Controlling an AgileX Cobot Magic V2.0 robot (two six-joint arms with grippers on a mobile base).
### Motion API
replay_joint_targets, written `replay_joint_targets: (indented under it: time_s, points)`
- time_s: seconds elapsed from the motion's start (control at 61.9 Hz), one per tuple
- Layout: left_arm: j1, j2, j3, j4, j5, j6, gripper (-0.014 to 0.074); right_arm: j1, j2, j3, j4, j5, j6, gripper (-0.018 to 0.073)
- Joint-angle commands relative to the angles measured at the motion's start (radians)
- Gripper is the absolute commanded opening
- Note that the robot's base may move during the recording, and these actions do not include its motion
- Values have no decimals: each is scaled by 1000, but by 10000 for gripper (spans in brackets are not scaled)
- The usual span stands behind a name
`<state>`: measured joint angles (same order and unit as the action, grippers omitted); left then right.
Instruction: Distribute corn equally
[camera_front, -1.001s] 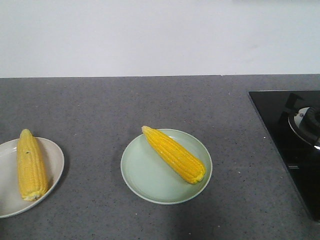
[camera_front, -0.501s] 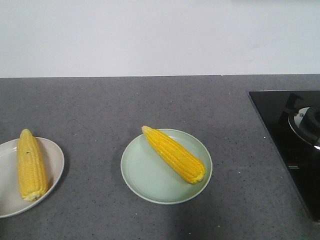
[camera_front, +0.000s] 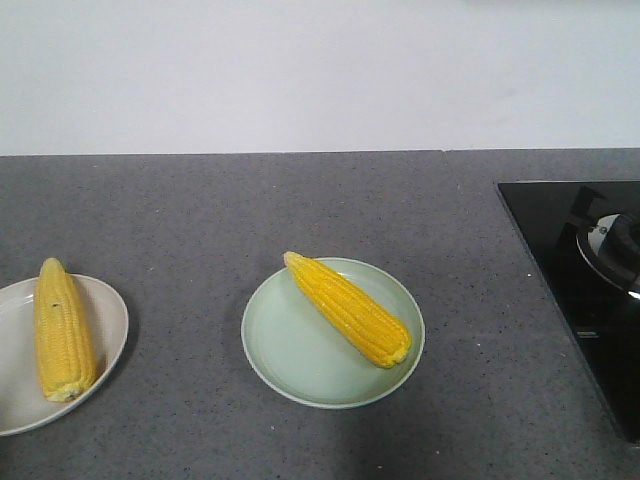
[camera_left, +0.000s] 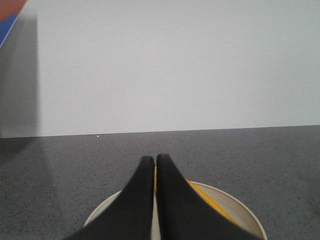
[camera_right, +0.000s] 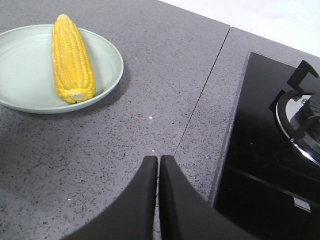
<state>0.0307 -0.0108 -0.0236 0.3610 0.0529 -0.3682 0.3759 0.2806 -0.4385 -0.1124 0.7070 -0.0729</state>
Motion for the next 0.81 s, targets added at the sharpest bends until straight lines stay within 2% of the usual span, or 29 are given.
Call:
replay_joint_targets:
  time_s: [0.0, 0.791]
  points:
    - [2, -16, -27, -3, -72, -9, -6, -5, 8, -24, -13, -67, 2, -5]
    - [2, -16, -27, -3, -72, -9, -6, -10, 8, -24, -16, -91, -2, -5]
